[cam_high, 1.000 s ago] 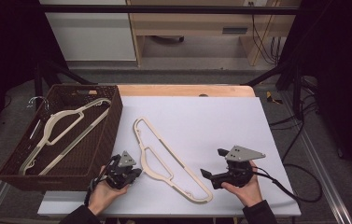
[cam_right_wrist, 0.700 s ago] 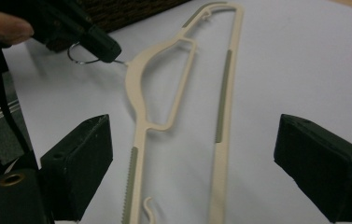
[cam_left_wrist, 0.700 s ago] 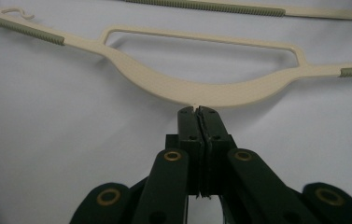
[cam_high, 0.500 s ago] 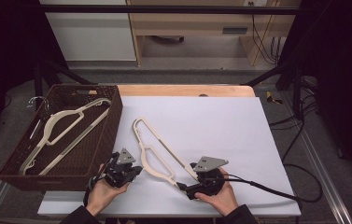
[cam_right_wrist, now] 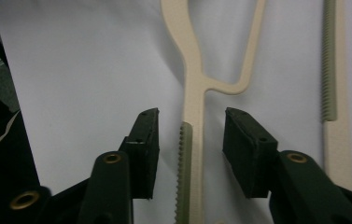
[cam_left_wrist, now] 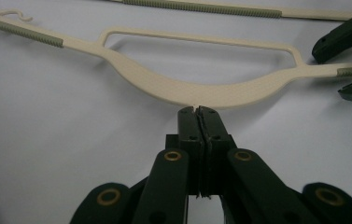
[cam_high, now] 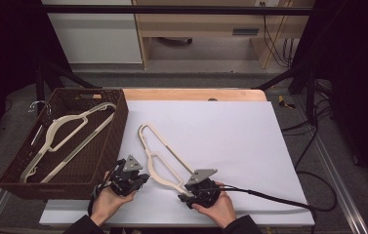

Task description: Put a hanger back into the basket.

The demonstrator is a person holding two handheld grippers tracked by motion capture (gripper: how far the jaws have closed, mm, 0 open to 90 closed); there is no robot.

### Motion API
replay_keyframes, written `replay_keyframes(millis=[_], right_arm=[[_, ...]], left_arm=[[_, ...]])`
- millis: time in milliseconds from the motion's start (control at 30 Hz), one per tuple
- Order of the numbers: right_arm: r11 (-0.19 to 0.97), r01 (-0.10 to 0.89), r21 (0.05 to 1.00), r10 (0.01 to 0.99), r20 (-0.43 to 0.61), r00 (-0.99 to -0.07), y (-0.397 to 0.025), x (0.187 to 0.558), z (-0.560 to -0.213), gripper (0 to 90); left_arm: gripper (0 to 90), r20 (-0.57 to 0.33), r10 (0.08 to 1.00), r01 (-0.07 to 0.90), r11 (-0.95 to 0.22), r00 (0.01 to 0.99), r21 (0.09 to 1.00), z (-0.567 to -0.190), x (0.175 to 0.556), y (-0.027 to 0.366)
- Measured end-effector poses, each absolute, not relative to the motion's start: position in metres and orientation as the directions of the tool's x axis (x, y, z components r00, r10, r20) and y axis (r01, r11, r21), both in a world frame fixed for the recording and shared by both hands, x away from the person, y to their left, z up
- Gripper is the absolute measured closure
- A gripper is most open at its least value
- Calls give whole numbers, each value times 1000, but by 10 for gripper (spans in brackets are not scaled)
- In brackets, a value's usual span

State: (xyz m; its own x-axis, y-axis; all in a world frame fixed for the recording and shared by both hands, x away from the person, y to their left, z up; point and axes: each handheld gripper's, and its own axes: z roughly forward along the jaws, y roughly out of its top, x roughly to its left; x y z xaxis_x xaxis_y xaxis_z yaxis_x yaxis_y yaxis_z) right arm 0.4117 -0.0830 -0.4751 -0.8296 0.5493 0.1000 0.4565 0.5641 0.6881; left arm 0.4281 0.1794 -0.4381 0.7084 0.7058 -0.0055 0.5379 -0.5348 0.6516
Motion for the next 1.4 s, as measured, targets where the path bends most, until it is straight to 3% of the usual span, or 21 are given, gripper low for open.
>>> replay_keyframes(millis=[100, 133, 167, 267, 533, 800, 1233, 1400], right_arm=[[566, 464, 682, 554, 103, -826, -84, 412, -475, 695], [566, 464, 682, 554, 103, -826, -84, 412, -475, 695], [566, 467, 679, 558, 102, -824, -83, 412, -475, 784], [572, 464, 676, 555, 97, -826, -84, 412, -475, 785], [552, 442, 706, 560, 79, -825, -90, 411, -468, 652], [547, 458, 701, 568, 91, -818, -98, 411, -467, 613], [540, 456, 708, 565, 98, -819, -100, 408, -468, 514], [544, 464, 699, 565, 103, -819, -98, 409, -472, 492]], left_arm=[[900, -15, 705, 537, -526, 709, 659, -436, 428, 181], [900, -17, 705, 537, -525, 709, 660, -437, 428, 181], [900, -15, 703, 536, -528, 711, 659, -438, 428, 181], [900, -24, 702, 538, -522, 712, 662, -437, 428, 182], [872, -65, 698, 563, -515, 713, 647, -455, 432, 183], [797, -55, 698, 569, -532, 714, 627, -468, 431, 179], [885, 53, 721, 534, -559, 691, 635, -470, 420, 170], [888, 34, 714, 543, -561, 699, 626, -467, 422, 171]])
